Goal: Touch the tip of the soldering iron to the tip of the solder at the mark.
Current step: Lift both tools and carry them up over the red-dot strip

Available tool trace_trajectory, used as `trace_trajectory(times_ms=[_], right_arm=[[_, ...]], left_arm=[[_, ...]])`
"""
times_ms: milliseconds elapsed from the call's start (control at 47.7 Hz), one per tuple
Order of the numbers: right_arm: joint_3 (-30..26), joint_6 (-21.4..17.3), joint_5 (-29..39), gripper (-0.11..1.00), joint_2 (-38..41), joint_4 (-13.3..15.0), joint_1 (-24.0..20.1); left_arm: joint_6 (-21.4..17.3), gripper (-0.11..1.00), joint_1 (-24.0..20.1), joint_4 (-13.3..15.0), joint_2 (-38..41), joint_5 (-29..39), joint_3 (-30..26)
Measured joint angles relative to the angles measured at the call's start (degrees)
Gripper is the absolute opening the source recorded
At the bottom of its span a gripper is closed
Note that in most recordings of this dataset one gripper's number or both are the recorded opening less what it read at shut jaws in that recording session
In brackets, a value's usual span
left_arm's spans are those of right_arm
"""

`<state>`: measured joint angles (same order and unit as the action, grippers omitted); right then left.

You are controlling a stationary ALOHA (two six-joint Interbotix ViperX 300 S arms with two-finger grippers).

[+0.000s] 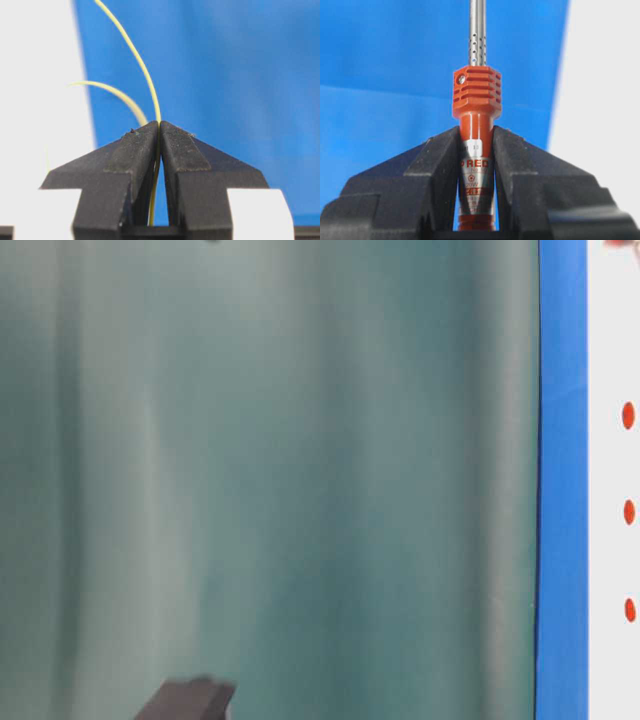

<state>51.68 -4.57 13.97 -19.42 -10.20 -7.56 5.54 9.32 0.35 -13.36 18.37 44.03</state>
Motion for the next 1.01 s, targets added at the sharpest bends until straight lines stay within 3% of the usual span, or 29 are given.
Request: trace_trajectory(times_ms=[314, 545, 1006], right_arm=[[-2.1, 0.0, 3.2, 0.06, 0.1, 6.2, 12.0], [-2.2, -0.1, 3.2, 0.06, 0.1, 9.6, 16.9], [-2.2, 0.0, 3.2, 0.06, 0.1, 10.9, 18.1]], left_arm=[[-4.5, 0.02, -11.4, -0.2, 1.3, 4.4, -2.6], [-6.9, 0.02, -15.3, -0.2, 1.9, 4.7, -3.6], [-7.1, 0.02, -17.1, -0.2, 2.0, 4.9, -3.8]])
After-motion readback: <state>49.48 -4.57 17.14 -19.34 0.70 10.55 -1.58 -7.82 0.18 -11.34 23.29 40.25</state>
